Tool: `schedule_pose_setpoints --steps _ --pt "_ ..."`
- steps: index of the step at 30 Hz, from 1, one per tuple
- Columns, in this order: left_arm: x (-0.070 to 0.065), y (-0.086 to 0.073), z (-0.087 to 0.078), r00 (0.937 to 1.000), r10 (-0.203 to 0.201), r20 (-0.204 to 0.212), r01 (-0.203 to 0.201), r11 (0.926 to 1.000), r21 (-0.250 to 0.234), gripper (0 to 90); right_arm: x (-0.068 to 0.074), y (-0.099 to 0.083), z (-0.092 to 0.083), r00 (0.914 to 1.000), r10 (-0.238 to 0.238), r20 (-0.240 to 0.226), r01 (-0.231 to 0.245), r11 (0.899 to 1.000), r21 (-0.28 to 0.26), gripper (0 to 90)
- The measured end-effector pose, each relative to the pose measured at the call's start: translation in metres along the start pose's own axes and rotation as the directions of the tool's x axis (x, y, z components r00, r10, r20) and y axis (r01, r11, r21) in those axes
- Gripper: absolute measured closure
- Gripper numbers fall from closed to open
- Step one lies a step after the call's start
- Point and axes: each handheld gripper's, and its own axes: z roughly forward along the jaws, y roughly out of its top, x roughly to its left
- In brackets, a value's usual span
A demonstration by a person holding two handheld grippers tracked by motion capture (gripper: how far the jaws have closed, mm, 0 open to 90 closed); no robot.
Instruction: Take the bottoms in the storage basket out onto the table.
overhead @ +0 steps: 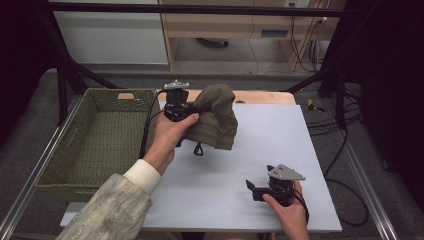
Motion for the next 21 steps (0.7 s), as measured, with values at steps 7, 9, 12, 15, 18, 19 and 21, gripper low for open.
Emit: schedule_pose_setpoints --steps 7,9,12,15,18,19,21 --pt "-0.001 -0.004 0.004 1.0000 0.002 0.005 -0.002 0.9999 0.012 81.7 0.000 0.000 0.000 1.0000 -0.002 0.001 0.002 1.000 0.001 6.8" --pt "-0.002 -0.005 0.005 1.0000 0.002 0.007 -0.002 0.9999 0.015 81.7 0.000 0.000 0.000 1.0000 0.001 0.001 -0.001 1.000 0.001 6.8" --pt "-0.003 -0.006 0.007 0.9999 0.002 0.010 -0.002 0.9999 0.017 81.7 0.000 0.000 0.000 1.0000 -0.001 0.000 0.001 1.000 0.001 6.8" --pt "-0.003 -0.008 0.008 0.9999 0.001 0.012 -0.001 0.9998 0.019 81.7 0.000 0.000 0.000 1.0000 0.000 0.000 0.000 1.000 0.002 6.8" --pt "-0.004 -0.011 0.010 0.9999 0.003 0.014 -0.003 0.9996 0.028 81.7 0.000 0.000 0.000 1.0000 0.000 0.002 0.000 1.000 0.001 6.8" --pt "-0.004 -0.011 0.010 0.9999 0.003 0.014 -0.003 0.9996 0.028 81.7 0.000 0.000 0.000 1.0000 0.000 0.001 0.000 1.000 0.001 6.9" --pt "-0.005 -0.014 0.012 0.9999 0.001 0.016 -0.001 0.9995 0.033 81.6 0.000 0.000 0.000 1.0000 -0.001 0.001 0.001 1.000 0.002 6.9"
